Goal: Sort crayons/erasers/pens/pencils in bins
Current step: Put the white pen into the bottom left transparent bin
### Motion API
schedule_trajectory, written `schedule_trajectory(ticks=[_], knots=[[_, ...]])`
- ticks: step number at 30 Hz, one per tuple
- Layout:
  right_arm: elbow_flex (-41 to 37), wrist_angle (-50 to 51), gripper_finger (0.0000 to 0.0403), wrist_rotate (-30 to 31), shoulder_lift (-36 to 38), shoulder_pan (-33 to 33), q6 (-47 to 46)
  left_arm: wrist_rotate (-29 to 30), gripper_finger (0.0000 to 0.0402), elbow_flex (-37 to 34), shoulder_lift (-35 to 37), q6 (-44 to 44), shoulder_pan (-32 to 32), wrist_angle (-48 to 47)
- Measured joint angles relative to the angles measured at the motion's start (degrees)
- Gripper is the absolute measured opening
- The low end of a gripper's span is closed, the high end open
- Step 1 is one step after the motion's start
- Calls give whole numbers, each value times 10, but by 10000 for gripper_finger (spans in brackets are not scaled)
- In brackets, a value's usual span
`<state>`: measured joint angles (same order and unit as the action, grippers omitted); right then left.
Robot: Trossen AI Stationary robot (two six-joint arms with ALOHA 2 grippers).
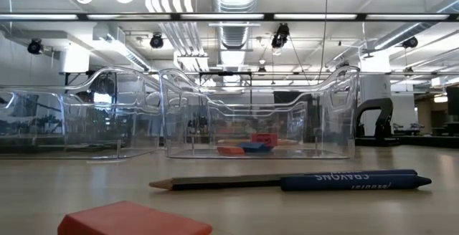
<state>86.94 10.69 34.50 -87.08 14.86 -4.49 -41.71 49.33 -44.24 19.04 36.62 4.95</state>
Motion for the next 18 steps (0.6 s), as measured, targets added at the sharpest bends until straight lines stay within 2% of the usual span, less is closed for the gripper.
schedule_trajectory(ticks=[8,13,18], knots=[[0,-10,28,-1,5,-84,22,-22,133,3,-95,-48,0,92],[0,-18,28,-1,11,-126,34,15,133,11,-132,-86,2,114],[0,-54,28,-10,27,-169,91,18,133,22,-172,-88,2,134]])
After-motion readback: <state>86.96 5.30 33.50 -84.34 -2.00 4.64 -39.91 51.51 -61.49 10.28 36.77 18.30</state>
